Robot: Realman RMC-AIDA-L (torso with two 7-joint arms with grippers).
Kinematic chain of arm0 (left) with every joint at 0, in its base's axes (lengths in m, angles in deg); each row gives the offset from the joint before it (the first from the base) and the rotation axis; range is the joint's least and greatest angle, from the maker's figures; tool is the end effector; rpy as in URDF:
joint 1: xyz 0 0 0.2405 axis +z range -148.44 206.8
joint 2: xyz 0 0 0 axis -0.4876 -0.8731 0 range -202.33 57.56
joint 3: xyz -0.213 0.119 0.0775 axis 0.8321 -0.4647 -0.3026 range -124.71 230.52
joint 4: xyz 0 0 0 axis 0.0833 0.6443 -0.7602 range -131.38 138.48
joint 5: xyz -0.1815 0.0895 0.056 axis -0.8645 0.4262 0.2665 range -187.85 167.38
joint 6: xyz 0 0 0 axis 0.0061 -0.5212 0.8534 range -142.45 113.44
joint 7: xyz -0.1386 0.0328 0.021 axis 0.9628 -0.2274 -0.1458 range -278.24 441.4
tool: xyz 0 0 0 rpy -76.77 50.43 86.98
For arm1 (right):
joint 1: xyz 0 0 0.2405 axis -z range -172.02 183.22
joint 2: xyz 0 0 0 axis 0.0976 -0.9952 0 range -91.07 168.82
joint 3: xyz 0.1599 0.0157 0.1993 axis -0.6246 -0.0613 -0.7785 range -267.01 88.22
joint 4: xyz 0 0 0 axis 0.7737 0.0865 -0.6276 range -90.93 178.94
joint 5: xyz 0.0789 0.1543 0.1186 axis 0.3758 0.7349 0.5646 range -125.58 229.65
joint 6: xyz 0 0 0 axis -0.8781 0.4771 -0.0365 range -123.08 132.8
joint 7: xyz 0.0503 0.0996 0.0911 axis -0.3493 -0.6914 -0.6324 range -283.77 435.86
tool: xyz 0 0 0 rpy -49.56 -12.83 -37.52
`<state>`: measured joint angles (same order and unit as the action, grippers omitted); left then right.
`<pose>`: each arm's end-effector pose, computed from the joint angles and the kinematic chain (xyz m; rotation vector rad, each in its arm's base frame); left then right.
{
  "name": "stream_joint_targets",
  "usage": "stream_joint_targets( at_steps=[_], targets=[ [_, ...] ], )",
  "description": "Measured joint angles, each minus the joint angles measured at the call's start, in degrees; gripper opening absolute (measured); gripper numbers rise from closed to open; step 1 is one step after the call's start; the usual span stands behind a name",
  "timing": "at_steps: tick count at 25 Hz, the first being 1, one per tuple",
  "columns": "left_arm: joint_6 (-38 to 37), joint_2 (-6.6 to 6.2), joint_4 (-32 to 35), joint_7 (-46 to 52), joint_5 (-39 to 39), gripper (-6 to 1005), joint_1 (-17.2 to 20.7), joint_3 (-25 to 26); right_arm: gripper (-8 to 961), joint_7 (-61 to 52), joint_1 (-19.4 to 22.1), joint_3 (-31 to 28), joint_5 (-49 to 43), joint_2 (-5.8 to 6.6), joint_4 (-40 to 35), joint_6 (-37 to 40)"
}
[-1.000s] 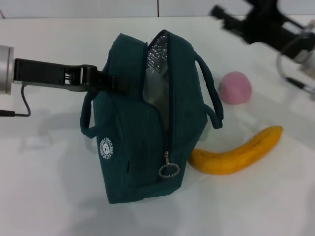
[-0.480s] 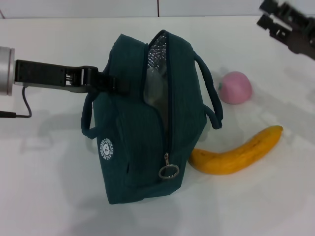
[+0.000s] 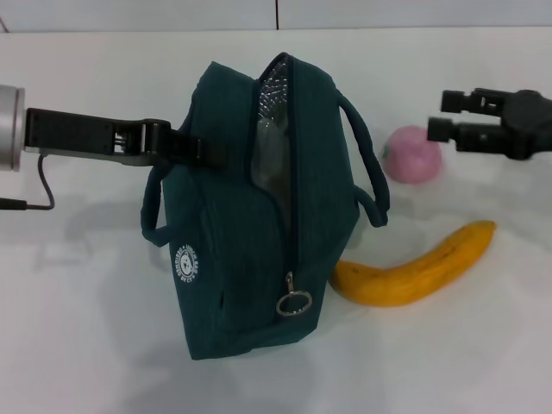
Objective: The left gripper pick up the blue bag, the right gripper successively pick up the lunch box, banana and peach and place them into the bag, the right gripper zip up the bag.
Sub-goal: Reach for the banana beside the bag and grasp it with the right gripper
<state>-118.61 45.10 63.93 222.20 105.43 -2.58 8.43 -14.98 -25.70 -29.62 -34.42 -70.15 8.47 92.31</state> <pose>-0.2052 0.3333 0.0574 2.6120 1.5737 0.6133 0.2317 0.3600 0.0473 -2.6837 0.7253 0.9320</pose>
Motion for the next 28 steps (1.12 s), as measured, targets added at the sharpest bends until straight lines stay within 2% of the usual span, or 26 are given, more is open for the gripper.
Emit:
stream_joint_targets(
  at_steps=[3,5,9,12,15,19,23,28],
  targets=[
    [-0.02,0.02,0.0,0.0,0.0,38,-0.15,0.0,781,0.61,0.22,0.02,-7.49,0.63,-7.06,0.41],
    [-0.03,0.03,0.0,0.0,0.0,38,-0.26,0.0,780,-0.4,-1.2,-0.09,-12.85,1.22,-10.74,1.28],
    [0.07,0.04,-0.01,0.01,-0.68,38,-0.33,0.0,774,-4.79,-7.19,0.02,-21.05,2.91,-13.91,5.96],
    [0.14,0.17,-0.06,0.01,-1.17,38,-0.18,0.0,766,-7.63,-12.12,0.24,-28.63,3.07,-16.16,9.12],
    [0.51,0.2,-0.08,0.01,-1.41,38,0.0,0.0,766,-9.62,-15.97,0.83,-35.79,1.54,-18.92,11.89],
    [0.99,0.25,-0.08,0.01,-1.49,38,0.04,0.0,766,-11.43,-20.95,4.64,-45.13,-1.31,-19.86,14.59],
    [1.22,0.28,-0.09,-0.01,-1.95,38,0.05,0.1,766,-11.82,-23.21,7.09,-52.1,-3.99,-20.53,16.36],
    [1.45,0.29,-0.62,-0.79,-2.76,38,0.22,0.73,766,-12.07,-23.96,11.37,-55.36,-5.58,-21.81,16.94]
  ],
)
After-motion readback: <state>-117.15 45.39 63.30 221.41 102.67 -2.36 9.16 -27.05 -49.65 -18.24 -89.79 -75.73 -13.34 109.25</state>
